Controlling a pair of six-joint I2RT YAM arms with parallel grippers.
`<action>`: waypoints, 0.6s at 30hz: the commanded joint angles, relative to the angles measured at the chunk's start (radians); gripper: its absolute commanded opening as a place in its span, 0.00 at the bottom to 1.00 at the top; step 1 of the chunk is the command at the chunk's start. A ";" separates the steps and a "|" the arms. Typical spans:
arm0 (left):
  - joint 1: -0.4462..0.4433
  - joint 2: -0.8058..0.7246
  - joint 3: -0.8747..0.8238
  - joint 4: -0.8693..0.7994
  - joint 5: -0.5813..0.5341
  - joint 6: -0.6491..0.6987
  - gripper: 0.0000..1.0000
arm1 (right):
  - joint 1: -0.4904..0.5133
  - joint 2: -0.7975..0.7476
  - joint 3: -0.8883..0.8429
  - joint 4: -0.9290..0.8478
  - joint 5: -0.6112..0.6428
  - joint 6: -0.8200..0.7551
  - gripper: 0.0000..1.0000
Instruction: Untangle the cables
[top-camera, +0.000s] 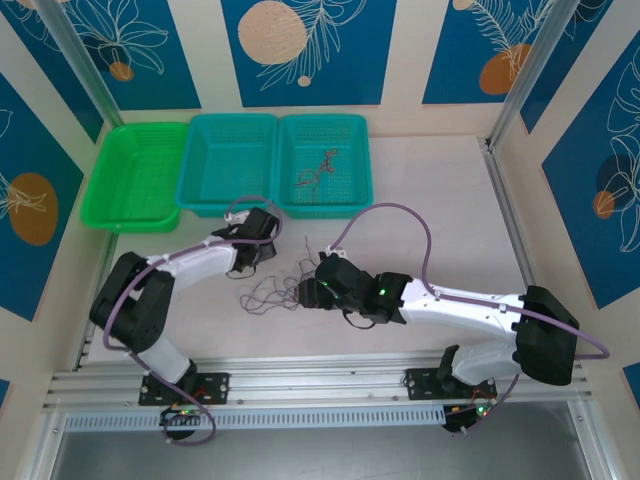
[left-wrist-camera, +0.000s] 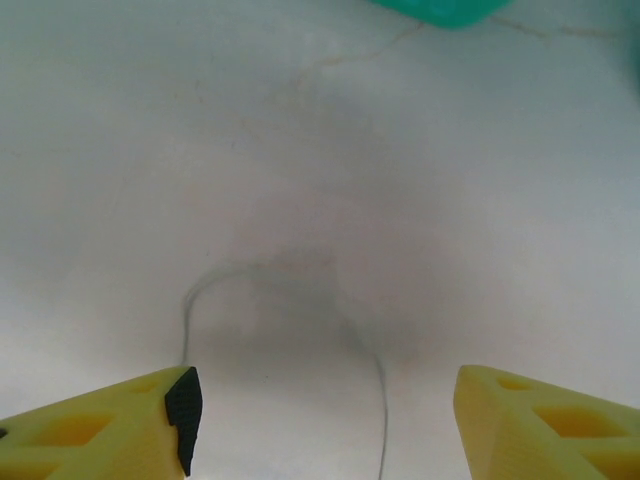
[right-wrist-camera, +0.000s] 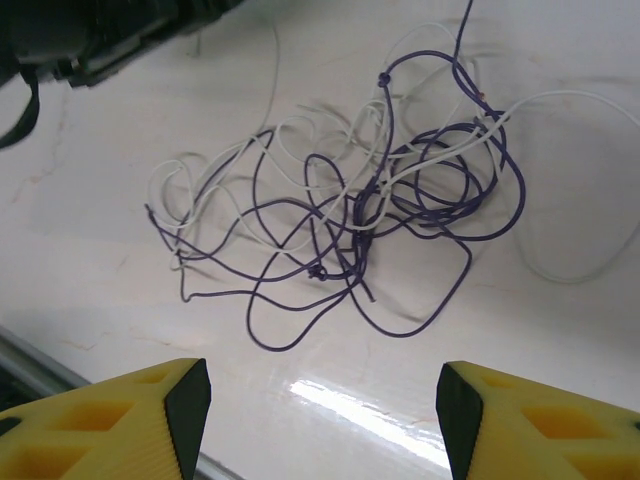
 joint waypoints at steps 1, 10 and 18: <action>0.017 0.063 0.059 -0.049 -0.070 -0.051 0.67 | 0.009 0.024 0.051 -0.018 0.055 0.006 0.64; 0.036 0.154 0.064 -0.036 -0.099 -0.061 0.50 | 0.017 0.010 0.060 -0.038 0.054 -0.011 0.64; 0.038 0.156 0.024 -0.002 -0.022 -0.031 0.17 | 0.041 0.067 0.100 -0.042 0.086 -0.064 0.64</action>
